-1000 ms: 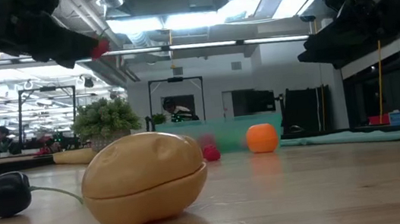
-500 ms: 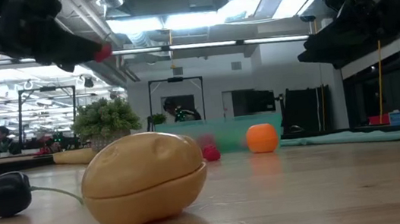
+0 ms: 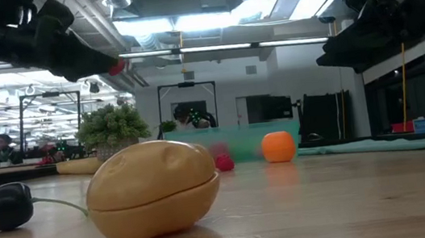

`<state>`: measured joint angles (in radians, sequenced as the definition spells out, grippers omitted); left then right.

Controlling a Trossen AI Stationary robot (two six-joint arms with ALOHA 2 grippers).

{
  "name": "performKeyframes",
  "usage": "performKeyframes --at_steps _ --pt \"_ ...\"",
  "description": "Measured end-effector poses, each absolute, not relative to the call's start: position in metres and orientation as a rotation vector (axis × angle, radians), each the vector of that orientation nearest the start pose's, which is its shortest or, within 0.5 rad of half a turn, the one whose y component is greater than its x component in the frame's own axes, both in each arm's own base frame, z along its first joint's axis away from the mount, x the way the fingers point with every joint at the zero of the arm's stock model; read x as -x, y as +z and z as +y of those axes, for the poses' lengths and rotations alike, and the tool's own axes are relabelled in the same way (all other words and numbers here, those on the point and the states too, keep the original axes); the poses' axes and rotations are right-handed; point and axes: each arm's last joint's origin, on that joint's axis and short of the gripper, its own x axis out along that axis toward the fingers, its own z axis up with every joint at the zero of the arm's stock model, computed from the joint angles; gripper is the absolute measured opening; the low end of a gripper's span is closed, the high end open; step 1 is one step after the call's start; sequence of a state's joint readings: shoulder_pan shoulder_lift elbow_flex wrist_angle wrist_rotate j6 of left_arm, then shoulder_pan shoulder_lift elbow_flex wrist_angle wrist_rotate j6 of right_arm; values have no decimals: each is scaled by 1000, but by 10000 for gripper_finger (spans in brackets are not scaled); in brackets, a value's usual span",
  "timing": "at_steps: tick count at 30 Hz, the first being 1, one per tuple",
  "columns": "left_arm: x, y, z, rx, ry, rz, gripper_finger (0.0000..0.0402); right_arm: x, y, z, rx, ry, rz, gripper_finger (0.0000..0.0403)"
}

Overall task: Pick and placing Produce into tupperware
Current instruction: Put the strawberry into the blue bin

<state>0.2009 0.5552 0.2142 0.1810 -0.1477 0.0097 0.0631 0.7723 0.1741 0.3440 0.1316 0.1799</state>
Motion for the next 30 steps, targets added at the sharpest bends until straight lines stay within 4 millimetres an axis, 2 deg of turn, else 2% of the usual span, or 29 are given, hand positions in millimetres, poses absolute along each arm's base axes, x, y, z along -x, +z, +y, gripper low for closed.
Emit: performKeyframes --at_steps 9,14,30 --pt "-140 203 36 -2 339 139 105 -160 175 6 -154 -91 246 202" --pt "-145 205 40 -1 314 104 117 -161 175 6 -154 -90 242 202" --pt "-170 195 61 4 271 61 118 -160 175 6 -154 -90 243 202"
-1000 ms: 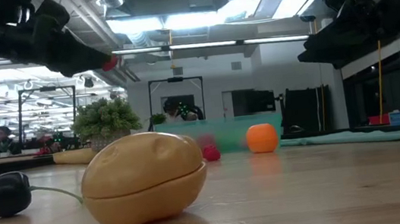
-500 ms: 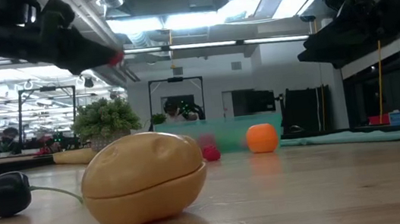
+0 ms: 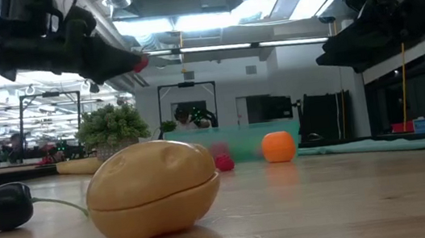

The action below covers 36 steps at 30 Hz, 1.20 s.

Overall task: Pick and placing Produce into tupperware
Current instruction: Put the strawberry into the blue bin

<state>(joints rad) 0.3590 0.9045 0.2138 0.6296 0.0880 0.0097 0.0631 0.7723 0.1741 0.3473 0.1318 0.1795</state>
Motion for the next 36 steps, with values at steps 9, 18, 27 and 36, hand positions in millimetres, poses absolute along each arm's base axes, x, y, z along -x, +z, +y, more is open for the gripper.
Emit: performKeyframes --at_steps 9,18,27,36 --pt "-188 203 70 1 271 49 120 -160 175 6 -154 -91 243 202" --pt "-221 212 90 -14 287 94 117 -160 175 6 -154 -91 244 202" --pt "-254 208 115 10 253 144 119 -160 175 6 -153 -91 251 202" --pt "-273 210 125 20 222 167 125 -160 174 6 -153 -92 253 202"
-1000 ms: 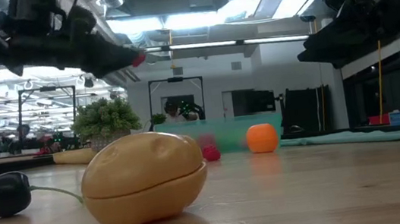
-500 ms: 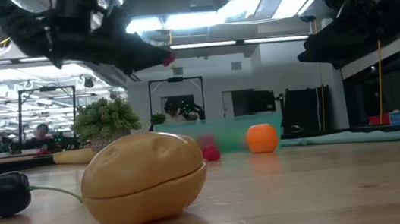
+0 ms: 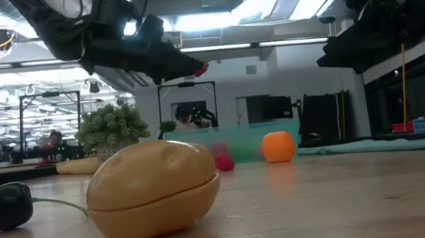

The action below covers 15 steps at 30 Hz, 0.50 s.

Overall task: Pick and placing Produce into tupperware
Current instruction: Put the strawberry into the blue bin

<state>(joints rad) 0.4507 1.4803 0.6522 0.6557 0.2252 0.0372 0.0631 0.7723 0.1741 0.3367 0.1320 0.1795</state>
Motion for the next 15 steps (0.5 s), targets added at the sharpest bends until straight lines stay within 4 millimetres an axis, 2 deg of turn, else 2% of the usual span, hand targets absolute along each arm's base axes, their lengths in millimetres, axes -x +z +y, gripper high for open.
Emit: performKeyframes --at_steps 9,15 --pt "-282 226 140 36 219 397 115 -160 174 6 -153 -91 253 202" --pt "-285 237 142 19 203 544 123 -160 174 6 -155 -92 258 202"
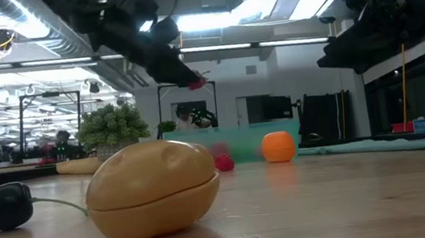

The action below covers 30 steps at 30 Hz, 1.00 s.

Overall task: Pick and placing Produce into tupperware
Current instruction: Put the strawberry into the blue bin

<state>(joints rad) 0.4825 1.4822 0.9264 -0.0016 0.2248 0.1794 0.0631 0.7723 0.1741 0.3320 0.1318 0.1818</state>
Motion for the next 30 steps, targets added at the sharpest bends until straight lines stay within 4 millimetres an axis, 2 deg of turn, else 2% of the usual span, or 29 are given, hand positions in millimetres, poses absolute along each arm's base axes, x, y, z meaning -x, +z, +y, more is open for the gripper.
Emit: performKeyframes --at_steps 8,18,24,30 --pt "-296 250 149 15 198 711 113 -160 173 6 -162 -94 264 202" --pt "-313 242 160 36 172 892 113 -161 170 6 -175 -99 292 202" --pt "-317 250 163 23 173 912 115 -161 170 6 -174 -99 293 202" --pt "-317 250 163 23 171 914 112 -161 169 6 -173 -100 298 202"
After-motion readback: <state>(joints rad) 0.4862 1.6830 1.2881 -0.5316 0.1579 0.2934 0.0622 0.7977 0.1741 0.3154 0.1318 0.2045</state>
